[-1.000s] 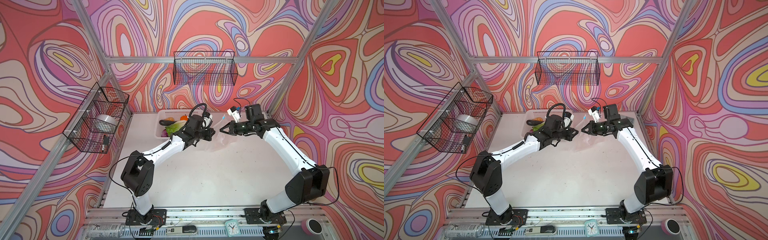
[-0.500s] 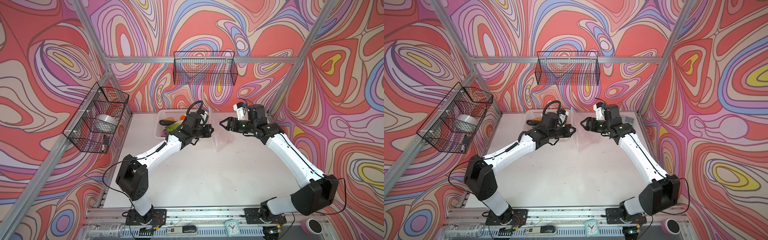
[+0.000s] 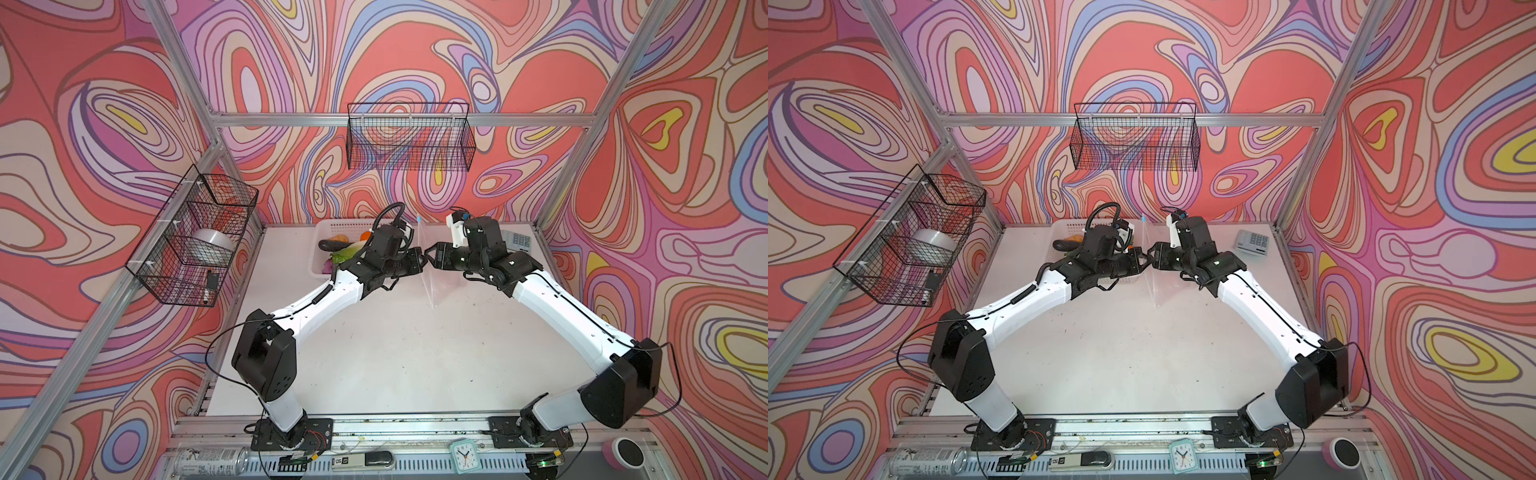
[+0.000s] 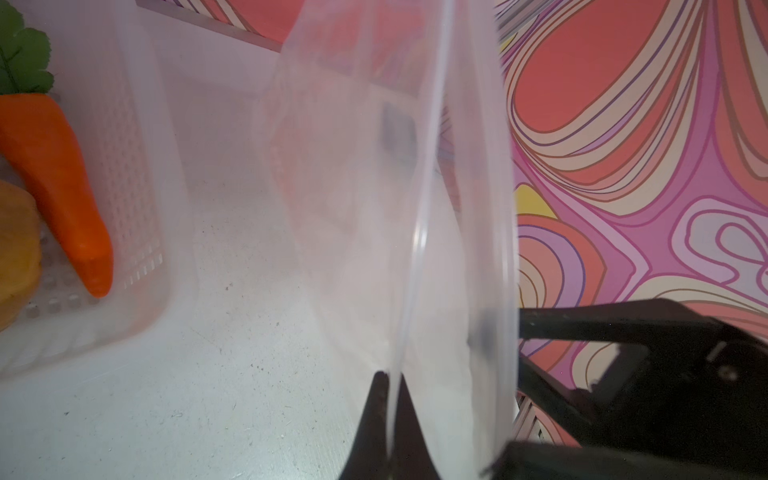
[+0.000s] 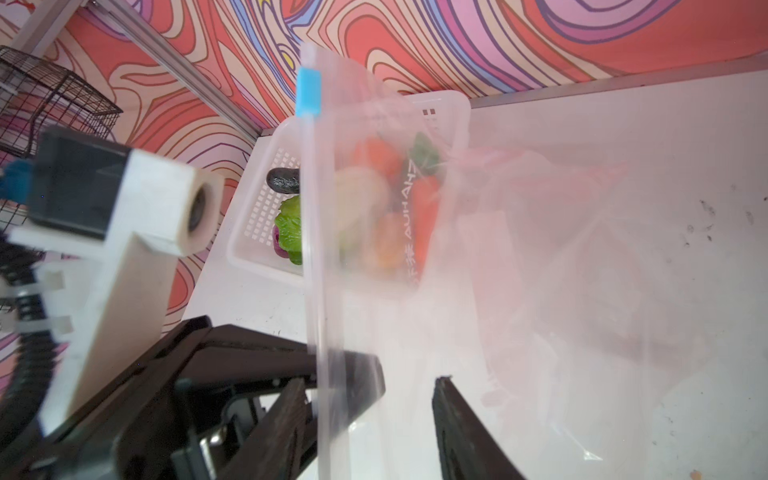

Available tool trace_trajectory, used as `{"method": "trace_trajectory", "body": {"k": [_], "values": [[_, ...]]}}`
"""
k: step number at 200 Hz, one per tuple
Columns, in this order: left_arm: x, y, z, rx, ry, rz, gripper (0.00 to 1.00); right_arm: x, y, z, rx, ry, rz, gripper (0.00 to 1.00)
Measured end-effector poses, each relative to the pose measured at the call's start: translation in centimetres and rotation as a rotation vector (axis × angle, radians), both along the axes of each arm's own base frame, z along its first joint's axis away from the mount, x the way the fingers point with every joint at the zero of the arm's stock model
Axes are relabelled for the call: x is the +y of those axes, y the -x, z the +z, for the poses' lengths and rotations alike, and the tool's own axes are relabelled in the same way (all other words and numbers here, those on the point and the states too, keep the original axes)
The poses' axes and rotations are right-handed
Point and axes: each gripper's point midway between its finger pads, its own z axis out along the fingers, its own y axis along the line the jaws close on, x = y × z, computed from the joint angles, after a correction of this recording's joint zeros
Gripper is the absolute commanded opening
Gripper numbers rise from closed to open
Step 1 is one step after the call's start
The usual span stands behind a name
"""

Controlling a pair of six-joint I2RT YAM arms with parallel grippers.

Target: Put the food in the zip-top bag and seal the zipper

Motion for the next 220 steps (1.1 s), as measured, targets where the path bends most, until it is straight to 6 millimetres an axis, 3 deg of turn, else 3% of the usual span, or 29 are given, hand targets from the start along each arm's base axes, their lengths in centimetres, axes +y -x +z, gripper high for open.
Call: {"method": "trace_trajectory", "body": {"k": [32,67,84,105,141,165,188,220], "values": [[0.2,-0.1,-0.1,0.006,-0.002,0.009,0.00,0.3,-0.5,-1.5,0.021,0.032,-0.016,0.40],[0.3,-0.2,-0.1,0.003,-0.006,0.014,0.00,-0.7,-1.0,-2.4,0.027,0.116,-0.069,0.00],[0.8,-0.3,-0.4,-0.004,-0.039,0.030,0.00,-2.0,-1.2,-2.4,0.024,0.192,-0.119,0.00],[1.8,-0.3,-1.0,0.001,-0.121,0.046,0.00,-5.1,-1.9,-1.3,-0.017,0.367,-0.207,0.00],[1.7,-0.6,1.3,-0.040,-0.158,0.028,0.00,-9.9,-1.8,0.9,-0.061,0.649,-0.313,0.00],[1.4,-0.4,1.3,-0.045,-0.174,0.013,0.00,-11.9,-1.0,1.6,-0.054,0.762,-0.345,0.00],[1.2,-0.3,0.2,-0.023,-0.216,-0.001,0.00,-12.9,0.0,2.1,-0.034,0.806,-0.347,0.00],[0.1,-0.8,-2.2,0.029,-0.237,-0.034,0.00,-12.3,1.0,2.6,-0.008,0.759,-0.297,0.00]]}}
